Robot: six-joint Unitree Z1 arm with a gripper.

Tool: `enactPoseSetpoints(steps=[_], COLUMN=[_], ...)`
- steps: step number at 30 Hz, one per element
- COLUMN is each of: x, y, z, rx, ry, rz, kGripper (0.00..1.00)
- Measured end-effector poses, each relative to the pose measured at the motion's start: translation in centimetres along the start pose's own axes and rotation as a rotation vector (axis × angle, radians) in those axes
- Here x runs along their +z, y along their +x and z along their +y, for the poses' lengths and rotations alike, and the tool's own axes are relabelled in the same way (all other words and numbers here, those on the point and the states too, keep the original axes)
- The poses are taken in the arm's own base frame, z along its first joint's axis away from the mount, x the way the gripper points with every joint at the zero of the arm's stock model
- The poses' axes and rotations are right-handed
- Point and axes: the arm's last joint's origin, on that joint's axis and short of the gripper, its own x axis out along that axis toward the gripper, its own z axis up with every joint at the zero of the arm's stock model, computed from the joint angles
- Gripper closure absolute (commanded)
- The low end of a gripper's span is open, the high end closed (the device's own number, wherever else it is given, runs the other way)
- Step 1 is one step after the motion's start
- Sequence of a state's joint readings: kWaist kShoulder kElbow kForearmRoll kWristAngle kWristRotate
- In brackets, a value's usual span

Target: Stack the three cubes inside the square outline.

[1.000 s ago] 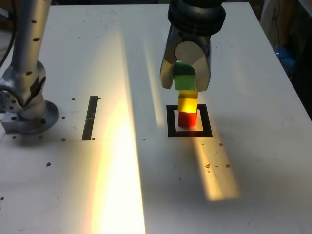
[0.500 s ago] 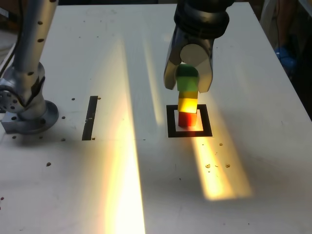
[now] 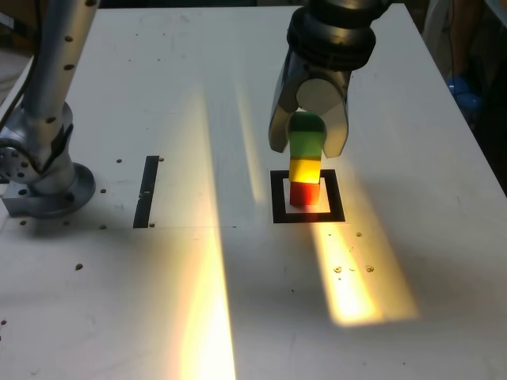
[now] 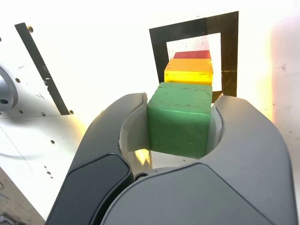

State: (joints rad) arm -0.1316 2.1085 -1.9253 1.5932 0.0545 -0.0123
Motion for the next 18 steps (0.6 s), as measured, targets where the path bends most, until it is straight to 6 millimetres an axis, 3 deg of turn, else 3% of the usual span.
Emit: enactPoseSetpoints(steps=[7,9,18], x=[0.09,0.08,0.04], y=[0.35,0.49,0.71], z=[0.07,0.08,0.24], rx=[-0.002,-0.002,-0.003], ry=[0.006,0.008,0.005], rz=[0.008,0.012,0.02], kGripper=[0.05,0.01,0.01])
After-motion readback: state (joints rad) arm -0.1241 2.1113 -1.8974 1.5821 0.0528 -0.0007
